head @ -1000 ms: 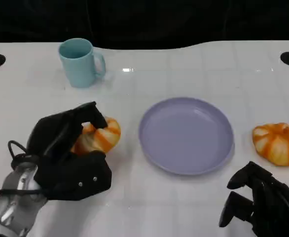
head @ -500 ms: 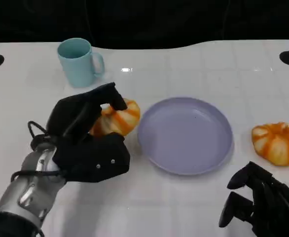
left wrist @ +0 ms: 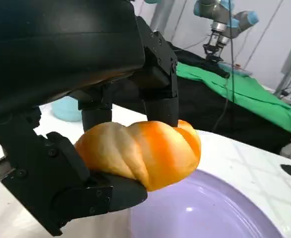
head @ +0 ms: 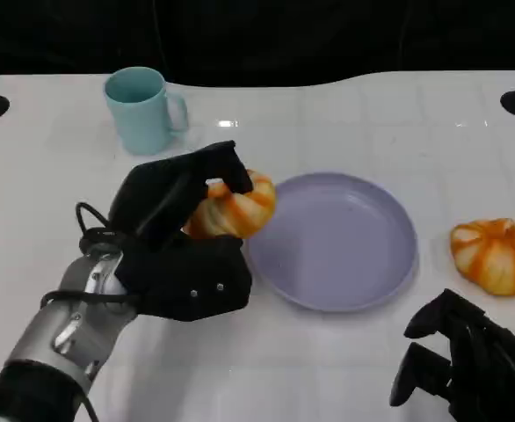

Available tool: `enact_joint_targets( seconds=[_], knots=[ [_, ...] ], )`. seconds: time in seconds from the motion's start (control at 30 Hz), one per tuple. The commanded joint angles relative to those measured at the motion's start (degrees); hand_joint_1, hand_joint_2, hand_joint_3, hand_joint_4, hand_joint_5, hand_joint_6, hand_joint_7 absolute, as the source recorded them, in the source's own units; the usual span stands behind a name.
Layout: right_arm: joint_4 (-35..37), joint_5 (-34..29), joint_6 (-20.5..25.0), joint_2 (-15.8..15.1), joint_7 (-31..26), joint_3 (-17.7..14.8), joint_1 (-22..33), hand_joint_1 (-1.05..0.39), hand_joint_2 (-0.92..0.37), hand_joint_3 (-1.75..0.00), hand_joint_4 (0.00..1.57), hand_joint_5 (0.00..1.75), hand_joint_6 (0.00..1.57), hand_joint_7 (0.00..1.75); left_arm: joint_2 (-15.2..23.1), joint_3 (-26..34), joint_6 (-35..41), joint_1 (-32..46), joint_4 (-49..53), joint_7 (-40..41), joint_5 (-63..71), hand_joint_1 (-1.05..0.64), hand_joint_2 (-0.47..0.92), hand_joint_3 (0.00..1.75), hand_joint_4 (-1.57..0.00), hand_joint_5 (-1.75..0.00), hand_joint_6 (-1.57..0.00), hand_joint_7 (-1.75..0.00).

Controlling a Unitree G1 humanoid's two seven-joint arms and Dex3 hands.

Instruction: Grasp the bread from the table and place it into the plate.

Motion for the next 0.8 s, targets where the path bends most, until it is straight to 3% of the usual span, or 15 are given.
enact_joint_targets(
  seconds=[0.03,0.17,0.37,0.8],
  knots=[
    [-0.4,0.7,0.3,-0.5,0.1,-0.5,0.2,-0.52,-0.92,-0.44,0.61,1.75,0.42,1.64,0.3,0.0,-1.0,-1.6,1.0,0.3,0.1,-0.11,0.37,1.39,-0.89,-1.75,-0.72,-1.75],
    [-0.4,0.7,0.3,-0.5,0.1,-0.5,0.2,-0.52,-0.92,-0.44,0.60,1.75,0.42,1.64,0.3,0.1,-1.2,-1.6,1.2,0.3,0.2,-0.11,0.36,1.40,-0.89,-1.75,-0.72,-1.75],
    [-0.1,0.5,-0.4,-0.2,0.2,-0.3,0.4,-0.51,-0.92,-0.44,0.61,1.75,0.43,1.65,-4.3,-3.2,-5.4,-8.2,9.3,2.1,1.4,-0.14,0.38,1.36,-0.92,-1.75,-0.72,-1.75],
    [-0.2,0.2,-0.8,-0.1,0.1,0.0,0.8,-0.51,-0.92,-0.43,0.61,1.75,0.44,1.62,-7.0,-6.3,-7.7,-13.4,17.1,5.3,4.8,-0.14,0.42,1.30,-0.90,-1.75,-0.68,-1.75]
  ],
)
